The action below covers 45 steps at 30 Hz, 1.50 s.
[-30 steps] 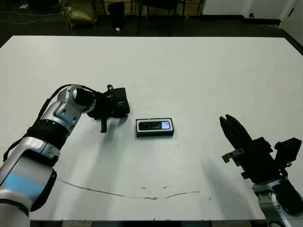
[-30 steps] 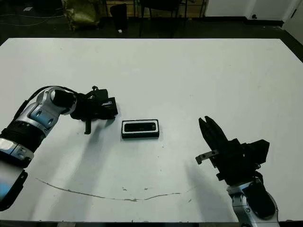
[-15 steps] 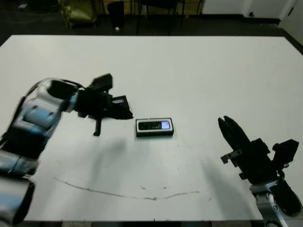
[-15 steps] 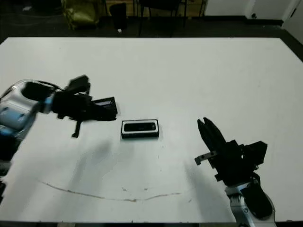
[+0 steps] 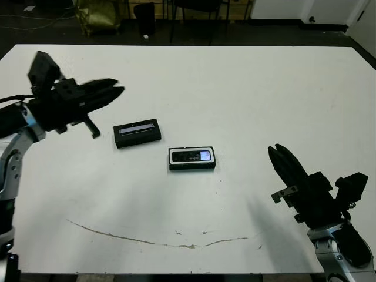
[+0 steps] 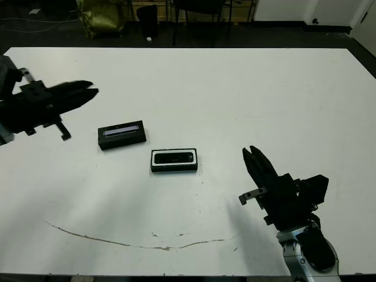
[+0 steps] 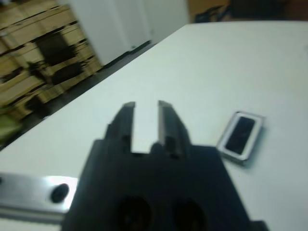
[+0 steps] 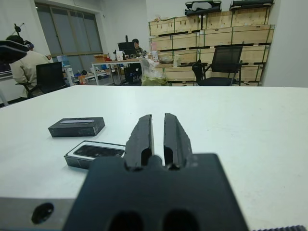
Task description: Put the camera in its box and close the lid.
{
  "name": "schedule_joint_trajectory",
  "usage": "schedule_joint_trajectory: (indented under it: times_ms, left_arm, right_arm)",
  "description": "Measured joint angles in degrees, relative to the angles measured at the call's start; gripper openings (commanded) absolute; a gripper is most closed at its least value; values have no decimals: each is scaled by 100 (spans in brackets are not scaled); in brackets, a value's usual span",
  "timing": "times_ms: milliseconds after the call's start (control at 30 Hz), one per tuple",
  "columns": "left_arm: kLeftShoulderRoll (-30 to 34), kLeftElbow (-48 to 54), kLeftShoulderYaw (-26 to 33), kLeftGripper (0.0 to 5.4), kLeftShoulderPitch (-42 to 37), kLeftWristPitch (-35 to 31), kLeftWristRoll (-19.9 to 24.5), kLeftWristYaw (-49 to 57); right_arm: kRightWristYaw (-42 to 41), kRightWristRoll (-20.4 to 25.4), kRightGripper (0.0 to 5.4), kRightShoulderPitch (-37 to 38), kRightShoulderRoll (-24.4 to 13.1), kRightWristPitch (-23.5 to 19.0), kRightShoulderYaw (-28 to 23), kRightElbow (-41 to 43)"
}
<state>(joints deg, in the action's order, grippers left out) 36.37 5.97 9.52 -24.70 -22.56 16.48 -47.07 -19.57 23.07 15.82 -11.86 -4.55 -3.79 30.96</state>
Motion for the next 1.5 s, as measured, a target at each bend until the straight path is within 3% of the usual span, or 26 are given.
schedule_joint_trajectory:
  times_ms: [167,500,700,900,1367,1500]
  left_arm:
    - [329,-710,-325,302,-105,345,-228,-397]
    - [799,-3498,-1693,539,-1524,1677,-855,-2983]
    - [428,-4889,-2139,539,-2387,2481,-1231,-3752]
    - [-21,-5714,-2278,539,-2927,2745,-1505,-3928]
    - [-639,-6721,-2363,539,-3440,3364,-2088,-3387]
    - [-677,-6870,-2385,539,-3497,3393,-2183,-3361]
  right_arm:
    - [0,26,0,-49,-19,-75,-37,3]
    - [279,0,0,-22,-121,-672,-104,318]
    - [317,-39,0,-18,-122,-708,-92,331]
    - [297,-58,0,-62,-129,-732,-101,248]
    - [253,-124,0,-166,-143,-791,-112,155]
    - [378,-129,0,-166,-175,-1077,-120,335]
